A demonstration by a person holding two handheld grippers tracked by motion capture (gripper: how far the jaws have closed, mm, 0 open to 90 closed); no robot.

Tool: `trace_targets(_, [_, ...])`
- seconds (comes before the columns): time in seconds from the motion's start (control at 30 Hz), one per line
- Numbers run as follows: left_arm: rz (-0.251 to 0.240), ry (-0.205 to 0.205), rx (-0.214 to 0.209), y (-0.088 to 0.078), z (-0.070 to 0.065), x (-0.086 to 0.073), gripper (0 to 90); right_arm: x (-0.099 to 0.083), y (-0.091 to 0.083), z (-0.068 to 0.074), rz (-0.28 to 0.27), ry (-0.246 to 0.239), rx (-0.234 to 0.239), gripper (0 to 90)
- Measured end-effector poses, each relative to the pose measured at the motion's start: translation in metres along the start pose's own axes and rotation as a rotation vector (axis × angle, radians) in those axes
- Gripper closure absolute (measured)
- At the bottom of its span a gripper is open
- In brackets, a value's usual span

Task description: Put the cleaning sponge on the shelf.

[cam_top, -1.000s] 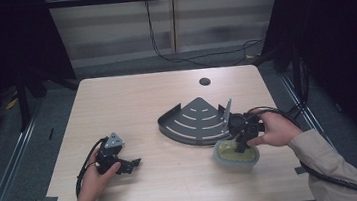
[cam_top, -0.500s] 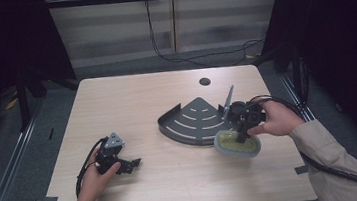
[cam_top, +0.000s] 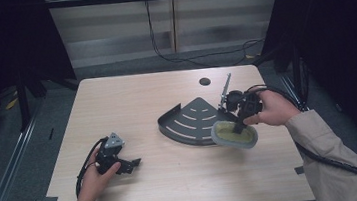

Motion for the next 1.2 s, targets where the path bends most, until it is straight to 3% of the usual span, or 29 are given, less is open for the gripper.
trace_targets(0.43, [0.003,0.0,-0.002,0.0,0.0,0.0,1.8,0.015,-0.001,-0.025,-0.014,0.068,-0.028,71.4])
trace_targets(1.2, [0.003,0.001,-0.005,0.0,0.0,0.0,1.3,0.04,0.006,-0.049,-0.043,0.171,-0.048,71.4])
Point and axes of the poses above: each handheld gripper's, and its own axes: y roughly forward along the jaws, x roughly out of its top, z roughly to its left, the point moved 9 cm from there along y, roughly forward along the jaws, and after that the axes turned 2 degrees about -y, right-handed, at the moved point
